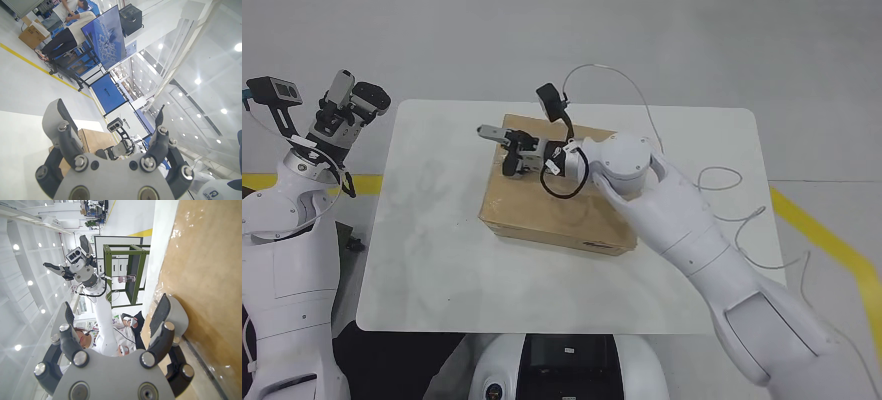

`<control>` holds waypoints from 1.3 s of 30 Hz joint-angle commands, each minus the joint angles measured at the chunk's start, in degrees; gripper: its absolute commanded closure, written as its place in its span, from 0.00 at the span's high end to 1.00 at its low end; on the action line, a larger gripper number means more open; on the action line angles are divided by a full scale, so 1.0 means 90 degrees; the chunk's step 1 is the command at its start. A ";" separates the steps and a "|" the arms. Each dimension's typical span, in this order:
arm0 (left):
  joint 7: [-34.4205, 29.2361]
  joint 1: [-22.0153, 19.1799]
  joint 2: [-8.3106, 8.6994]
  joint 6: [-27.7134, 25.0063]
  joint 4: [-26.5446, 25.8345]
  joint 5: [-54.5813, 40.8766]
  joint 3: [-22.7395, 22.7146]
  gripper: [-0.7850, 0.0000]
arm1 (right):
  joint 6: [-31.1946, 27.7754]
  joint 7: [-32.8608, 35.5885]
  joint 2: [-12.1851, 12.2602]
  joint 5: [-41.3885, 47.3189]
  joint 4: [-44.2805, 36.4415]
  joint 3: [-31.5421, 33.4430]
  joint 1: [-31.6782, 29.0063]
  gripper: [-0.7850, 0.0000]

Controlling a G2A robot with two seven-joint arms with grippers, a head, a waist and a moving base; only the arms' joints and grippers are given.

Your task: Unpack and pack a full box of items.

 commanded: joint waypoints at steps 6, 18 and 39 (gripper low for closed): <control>0.0000 0.0000 0.0000 0.0000 0.0000 0.0000 0.0000 1.00 | 0.0230 0.0109 0.0061 -0.0168 -0.0133 0.0208 -0.0162 1.00; 0.0000 0.0000 0.0000 0.0000 0.0000 0.0000 0.0000 1.00 | 0.0486 0.0214 0.0147 -0.0202 -0.0477 0.0598 -0.0455 1.00; 0.0000 0.0000 0.0000 0.0000 0.0000 0.0000 0.0000 1.00 | -0.0111 0.0319 -0.0434 0.0225 0.0696 -0.0076 0.0300 1.00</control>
